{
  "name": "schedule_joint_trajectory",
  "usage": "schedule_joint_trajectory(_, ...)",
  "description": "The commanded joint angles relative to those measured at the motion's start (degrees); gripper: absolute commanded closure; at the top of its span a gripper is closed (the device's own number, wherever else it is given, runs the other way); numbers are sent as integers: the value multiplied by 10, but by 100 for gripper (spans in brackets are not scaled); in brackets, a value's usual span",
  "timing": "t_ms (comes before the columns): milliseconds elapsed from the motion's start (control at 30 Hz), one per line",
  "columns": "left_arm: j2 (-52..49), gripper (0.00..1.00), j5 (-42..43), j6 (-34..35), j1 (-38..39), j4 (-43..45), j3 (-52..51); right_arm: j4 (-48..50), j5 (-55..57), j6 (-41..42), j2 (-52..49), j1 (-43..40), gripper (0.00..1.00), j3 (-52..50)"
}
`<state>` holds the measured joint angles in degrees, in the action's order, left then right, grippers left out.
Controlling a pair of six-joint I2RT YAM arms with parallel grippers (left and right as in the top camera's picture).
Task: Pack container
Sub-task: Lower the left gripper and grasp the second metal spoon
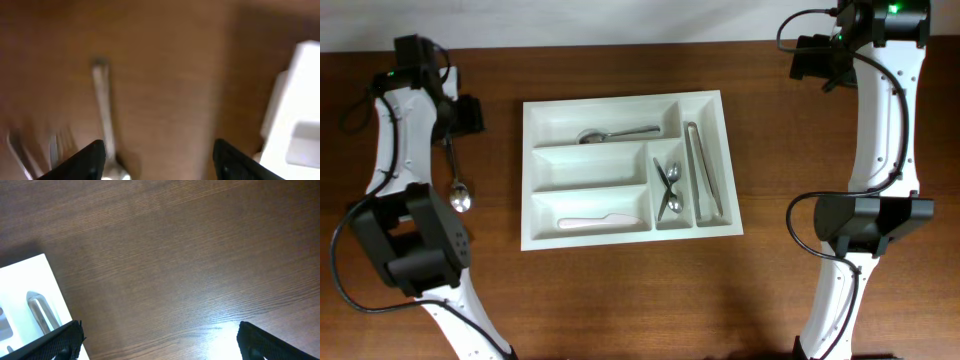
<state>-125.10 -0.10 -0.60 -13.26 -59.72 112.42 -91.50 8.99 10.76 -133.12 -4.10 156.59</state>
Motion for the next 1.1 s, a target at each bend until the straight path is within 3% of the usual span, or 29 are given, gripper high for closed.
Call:
schedule_joint_trajectory(0, 20, 29, -8, 30, -20, 9, -57, 0, 7, 7, 18, -1, 1, 11)
schedule_joint_trajectory(333, 20, 29, -12, 30, -60, 82, -182, 0, 7, 7, 18, -1, 1, 11)
schedule_joint_trajectory(467, 20, 36, -12, 30, -63, 98, -204, 0, 7, 7, 18, -1, 1, 11)
schedule_joint_trajectory(633, 20, 37, -12, 30, -63, 150, -238, 0, 7, 7, 18, -1, 1, 11)
schedule_joint_trajectory(867, 20, 84, -12, 30, -63, 159, -244, 0, 7, 7, 18, -1, 1, 11)
schedule_joint_trajectory(900, 20, 98, -12, 30, -63, 158, -243, 0, 7, 7, 18, -1, 1, 11)
schedule_joint_trajectory(1067, 25, 98, -12, 29, -63, 158, -232, 0, 7, 7, 18, -1, 1, 11)
